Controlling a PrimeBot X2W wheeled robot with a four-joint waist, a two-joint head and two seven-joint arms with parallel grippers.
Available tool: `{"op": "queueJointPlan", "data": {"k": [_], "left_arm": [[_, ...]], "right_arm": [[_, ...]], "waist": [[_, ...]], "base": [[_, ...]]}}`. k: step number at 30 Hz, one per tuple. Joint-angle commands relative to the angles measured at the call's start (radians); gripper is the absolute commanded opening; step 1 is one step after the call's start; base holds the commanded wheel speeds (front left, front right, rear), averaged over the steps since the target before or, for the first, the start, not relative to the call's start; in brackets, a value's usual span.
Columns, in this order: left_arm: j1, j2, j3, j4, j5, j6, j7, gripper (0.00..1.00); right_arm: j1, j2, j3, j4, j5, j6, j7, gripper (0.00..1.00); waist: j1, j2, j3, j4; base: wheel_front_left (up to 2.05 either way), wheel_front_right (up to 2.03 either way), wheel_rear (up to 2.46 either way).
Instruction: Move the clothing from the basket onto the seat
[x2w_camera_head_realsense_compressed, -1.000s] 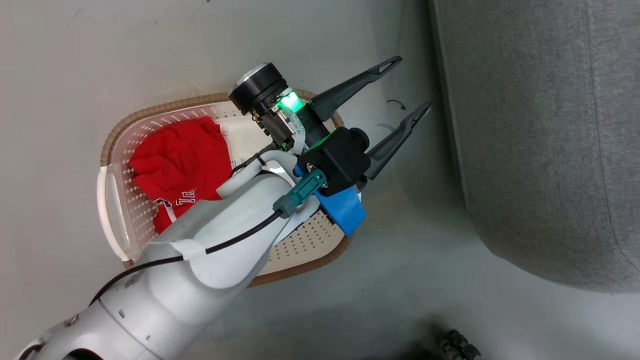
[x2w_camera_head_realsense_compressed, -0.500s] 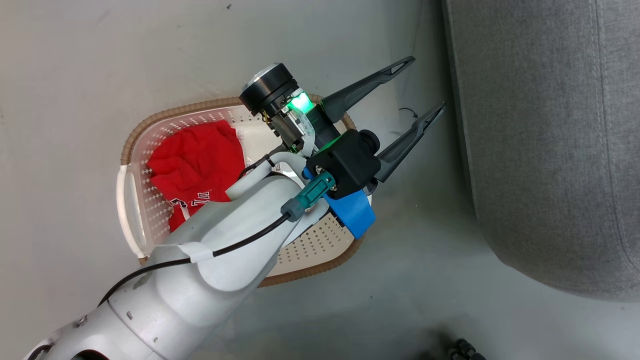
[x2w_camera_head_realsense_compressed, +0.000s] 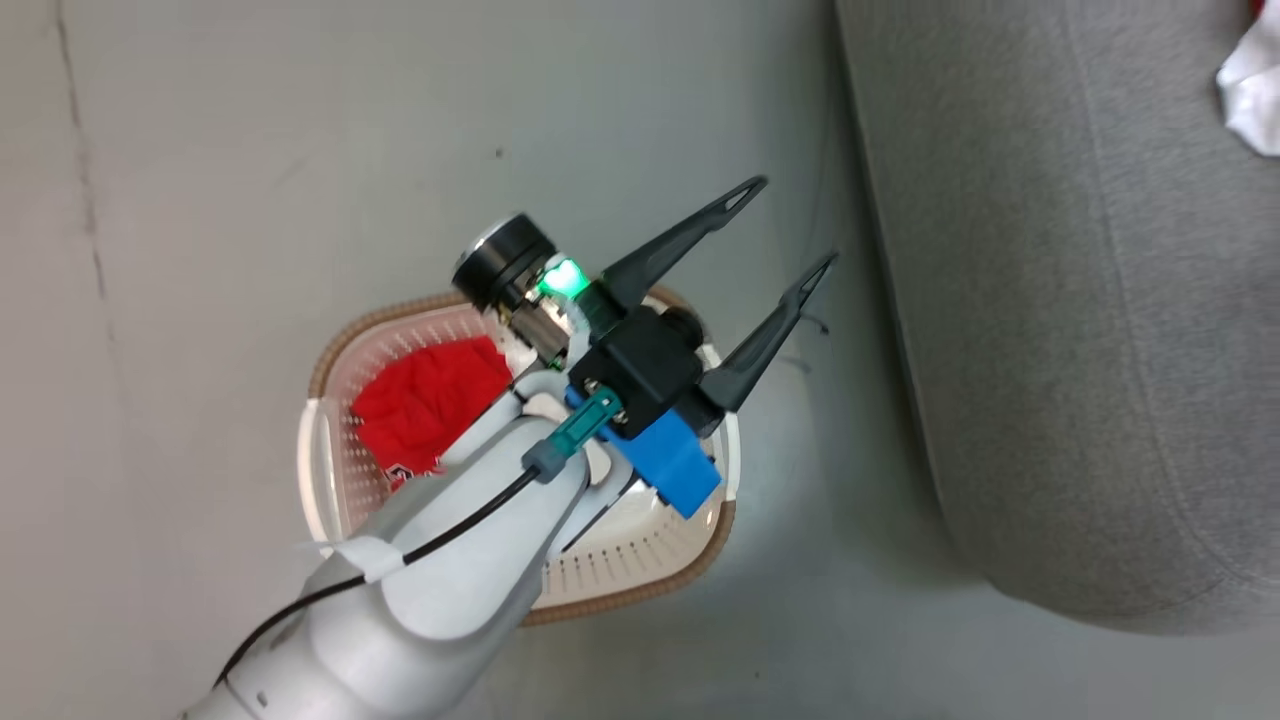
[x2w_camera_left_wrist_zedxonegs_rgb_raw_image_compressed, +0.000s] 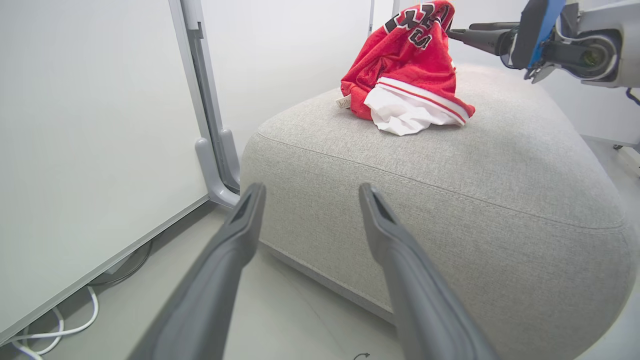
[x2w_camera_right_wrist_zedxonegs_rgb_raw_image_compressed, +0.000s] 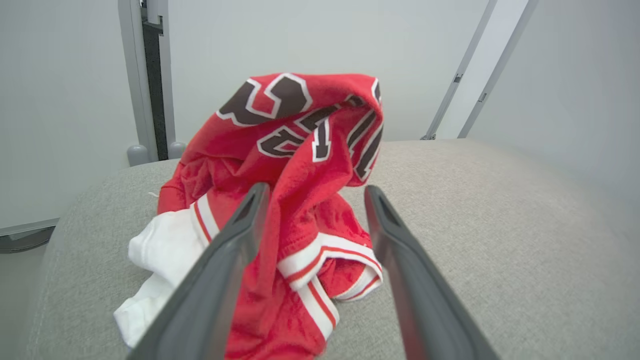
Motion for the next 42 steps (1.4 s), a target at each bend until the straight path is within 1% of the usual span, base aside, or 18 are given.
{"op": "queueJointPlan", "data": {"k": [1,4,9,15,21,26,33,37,42], "left_arm": [[0.035,0.002,0.02,-0.005,-0.009,0.006,-0.003,1.0],[0.093,0.001,0.059,-0.008,-0.02,0.012,-0.003,1.0],[0.189,0.006,0.123,-0.01,-0.024,0.025,-0.003,1.0],[0.28,0.006,0.229,-0.037,-0.019,0.046,-0.003,1.0],[0.358,0.01,0.359,-0.066,-0.014,0.063,-0.003,1.0],[0.421,0.012,0.458,-0.083,-0.007,0.059,-0.003,1.0],[0.514,-0.002,0.569,-0.109,0.011,0.05,-0.003,1.0],[0.558,-0.012,0.618,-0.125,0.024,0.043,-0.003,1.0],[0.602,-0.028,0.657,-0.14,0.047,0.031,-0.003,1.0]], "right_arm": [[0.067,0.025,0.012,-0.052,0.01,0.0,-0.001,1.0],[0.148,0.064,0.038,-0.121,0.031,0.0,-0.001,1.0],[0.24,0.102,0.119,-0.208,0.078,0.0,-0.001,1.0],[0.318,0.131,0.23,-0.287,0.133,0.0,-0.001,1.0],[0.386,0.171,0.318,-0.359,0.143,0.0,-0.001,1.0],[0.438,0.205,0.36,-0.403,0.154,0.0,-0.001,1.0],[0.522,0.241,0.416,-0.45,0.155,0.0,-0.001,1.0],[0.561,0.251,0.452,-0.466,0.157,0.0,-0.001,1.0],[0.611,0.265,0.465,-0.488,0.156,0.0,-0.001,1.0]], "waist": [[0.0,0.0,-0.079,-0.002],[0.0,0.0,-0.146,-0.003],[0.0,0.0,-0.237,0.009],[0.0,0.0,-0.313,0.06],[0.0,0.0,-0.378,0.112],[0.0,0.0,-0.429,0.149],[0.0,0.0,-0.485,0.188],[0.0,0.0,-0.503,0.196],[0.0,0.0,-0.527,0.2]], "base": [[0.0,0.0,0.0],[0.0,0.0,0.0],[0.0,0.0,0.0],[0.0,0.0,0.0],[0.0,0.0,0.0],[0.0,0.0,0.0],[0.0,0.0,0.0],[0.0,0.0,0.0],[0.0,0.0,0.0]]}}
